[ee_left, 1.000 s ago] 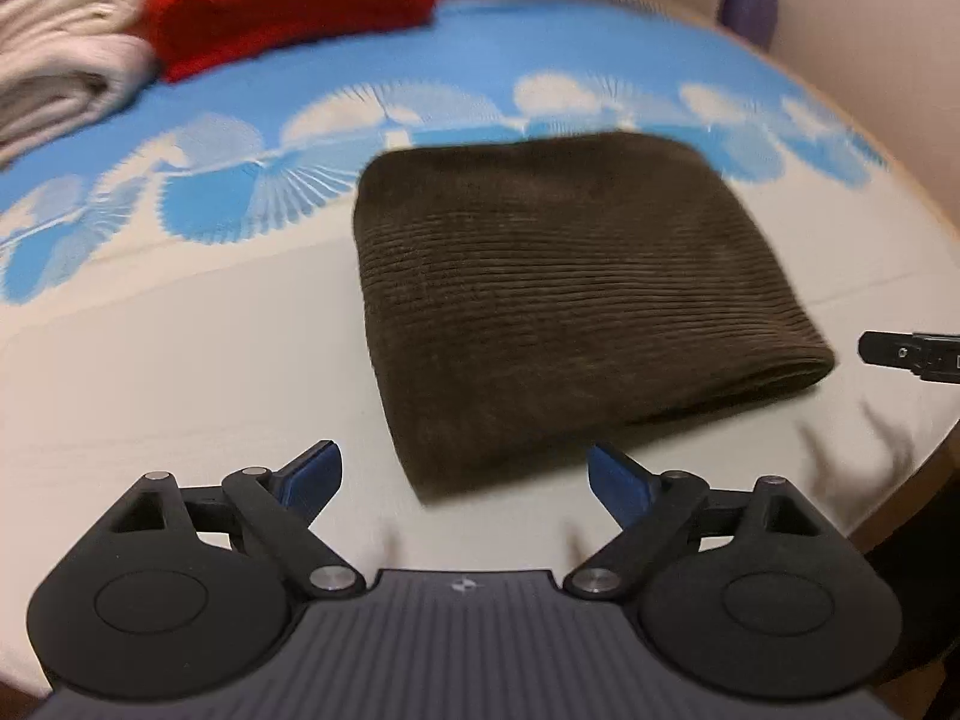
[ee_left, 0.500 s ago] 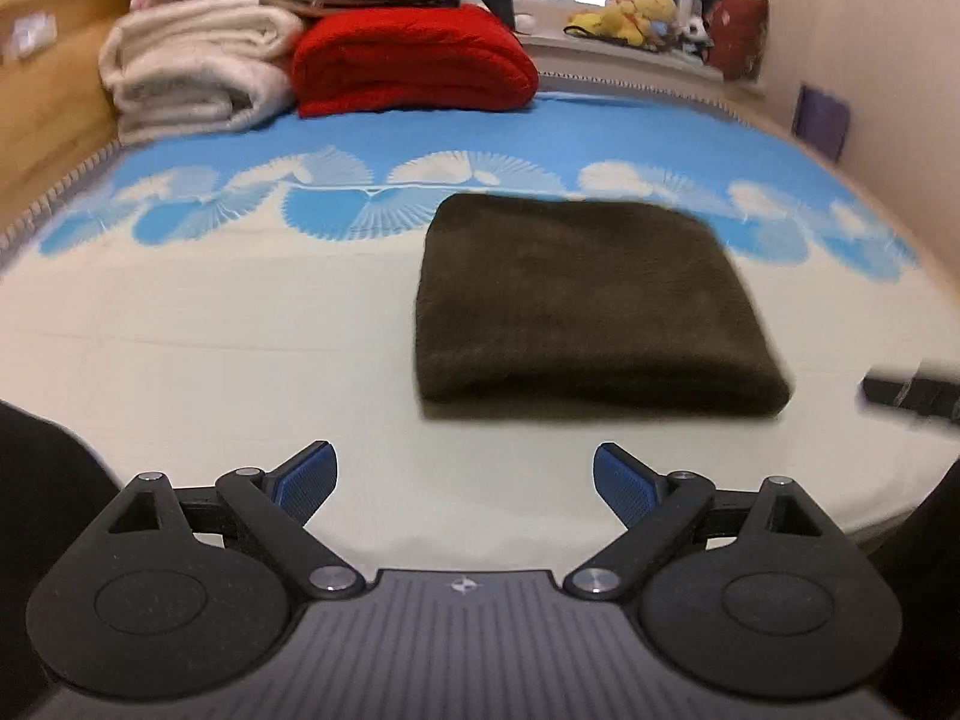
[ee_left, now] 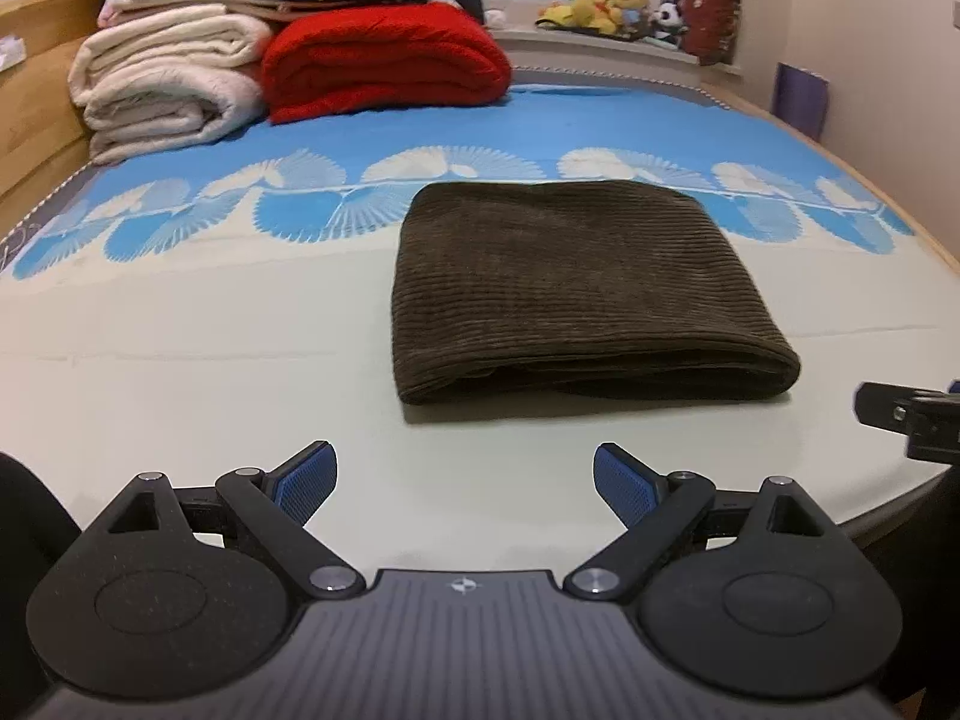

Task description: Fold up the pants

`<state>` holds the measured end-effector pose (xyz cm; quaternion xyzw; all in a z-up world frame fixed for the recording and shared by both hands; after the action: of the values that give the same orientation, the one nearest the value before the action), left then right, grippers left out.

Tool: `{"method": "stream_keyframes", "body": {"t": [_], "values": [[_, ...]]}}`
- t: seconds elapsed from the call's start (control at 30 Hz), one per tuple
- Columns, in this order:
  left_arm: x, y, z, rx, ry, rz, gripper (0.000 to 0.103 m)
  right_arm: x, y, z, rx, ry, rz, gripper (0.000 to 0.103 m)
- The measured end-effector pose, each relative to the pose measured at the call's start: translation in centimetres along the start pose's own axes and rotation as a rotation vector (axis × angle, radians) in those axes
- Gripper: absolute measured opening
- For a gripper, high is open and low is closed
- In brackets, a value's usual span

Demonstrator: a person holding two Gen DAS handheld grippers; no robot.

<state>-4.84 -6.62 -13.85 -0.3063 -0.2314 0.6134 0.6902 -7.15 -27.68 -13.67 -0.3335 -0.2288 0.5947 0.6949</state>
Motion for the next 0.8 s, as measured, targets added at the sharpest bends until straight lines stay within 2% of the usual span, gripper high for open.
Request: {"method": "stream_keyframes", "body": {"t": [0.13, 0.2, 0.8], "values": [[0.05, -0.29, 0.01, -0.019, 0.004, 0.004, 0.096, 0.47, -0.09, 0.26, -0.019, 0.000, 0.016, 0.097], [0.25, -0.30, -0.13, -0.012, 0.000, 0.014, 0.103, 0.41, -0.07, 0.13, -0.018, 0.001, 0.015, 0.097], [0.62, -0.32, -0.18, -0.016, -0.005, 0.022, 0.103, 0.59, -0.23, 0.39, -0.042, 0.001, 0.025, 0.097]]}}
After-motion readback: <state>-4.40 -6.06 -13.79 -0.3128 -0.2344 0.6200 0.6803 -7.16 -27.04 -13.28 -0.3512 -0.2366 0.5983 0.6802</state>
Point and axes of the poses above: each gripper's, at about its wrist camera, not at the fingertips, and z roughly against the way its jaws point, x to its left, y to its underside, the point moved 9 cm from there along -z, roughly the way its jaws point, and after that the axes turned 6 degrees about y, right-handed, at the moved point
